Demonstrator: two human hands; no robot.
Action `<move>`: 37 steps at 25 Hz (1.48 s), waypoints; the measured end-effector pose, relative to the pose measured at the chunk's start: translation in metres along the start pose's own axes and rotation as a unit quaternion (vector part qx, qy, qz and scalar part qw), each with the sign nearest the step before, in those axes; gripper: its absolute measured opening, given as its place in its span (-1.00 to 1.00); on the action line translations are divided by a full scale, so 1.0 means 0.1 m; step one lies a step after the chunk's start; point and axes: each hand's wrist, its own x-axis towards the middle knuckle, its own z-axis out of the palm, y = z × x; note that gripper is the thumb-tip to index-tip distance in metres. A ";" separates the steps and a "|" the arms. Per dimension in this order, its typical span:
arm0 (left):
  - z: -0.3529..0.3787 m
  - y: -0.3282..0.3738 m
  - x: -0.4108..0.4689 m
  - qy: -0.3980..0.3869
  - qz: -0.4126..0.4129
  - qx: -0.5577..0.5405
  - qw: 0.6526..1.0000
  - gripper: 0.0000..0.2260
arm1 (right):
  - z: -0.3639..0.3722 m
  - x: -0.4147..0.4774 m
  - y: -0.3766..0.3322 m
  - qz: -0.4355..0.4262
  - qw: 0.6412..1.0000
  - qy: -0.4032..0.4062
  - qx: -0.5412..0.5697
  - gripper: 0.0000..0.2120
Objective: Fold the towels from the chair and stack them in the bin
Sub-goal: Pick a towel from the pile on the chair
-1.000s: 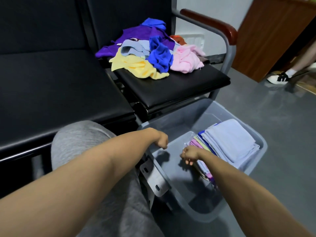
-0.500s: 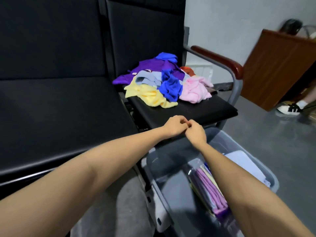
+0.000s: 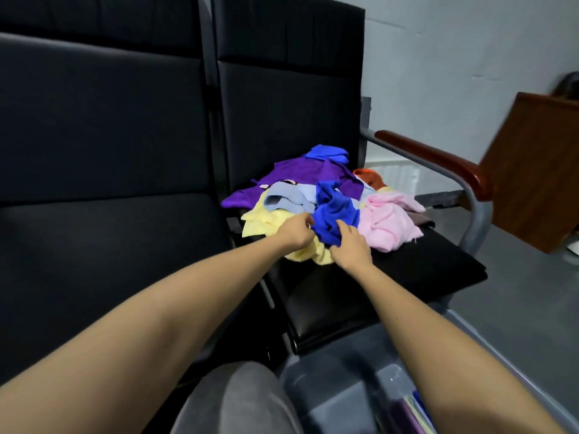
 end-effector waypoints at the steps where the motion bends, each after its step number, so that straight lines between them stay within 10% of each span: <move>1: 0.05 -0.03 0.05 0.001 -0.005 -0.011 1.000 -0.74 | 0.02 0.07 0.01 0.020 1.000 0.002 0.006 -0.41; 5: 0.08 -0.04 0.23 0.004 -0.006 -0.005 1.000 -0.68 | 0.01 0.38 -0.09 0.037 0.996 0.077 0.015 -0.72; 9: 0.01 0.08 0.34 0.043 0.008 0.081 0.996 -0.49 | -0.26 0.48 -0.26 0.025 0.949 0.165 0.268 -0.82; 14: -0.24 0.32 0.35 -0.022 0.062 -0.268 0.961 -0.91 | -0.66 0.43 -0.41 -0.048 0.886 0.203 0.414 -0.91; 22: -1.20 0.39 -0.11 -0.026 0.120 -0.378 0.918 -0.93 | -0.98 0.32 -0.77 -0.060 0.947 0.149 0.277 -0.75; 28: -2.30 -0.33 -0.77 -0.092 0.063 -0.337 0.935 -0.89 | -0.76 0.14 -1.90 -0.203 0.931 0.043 0.300 -0.70; 37: -2.95 -2.00 -1.96 0.253 -0.133 0.059 0.956 -0.84 | 0.56 -0.64 -3.41 -0.195 0.934 -0.016 0.298 -0.73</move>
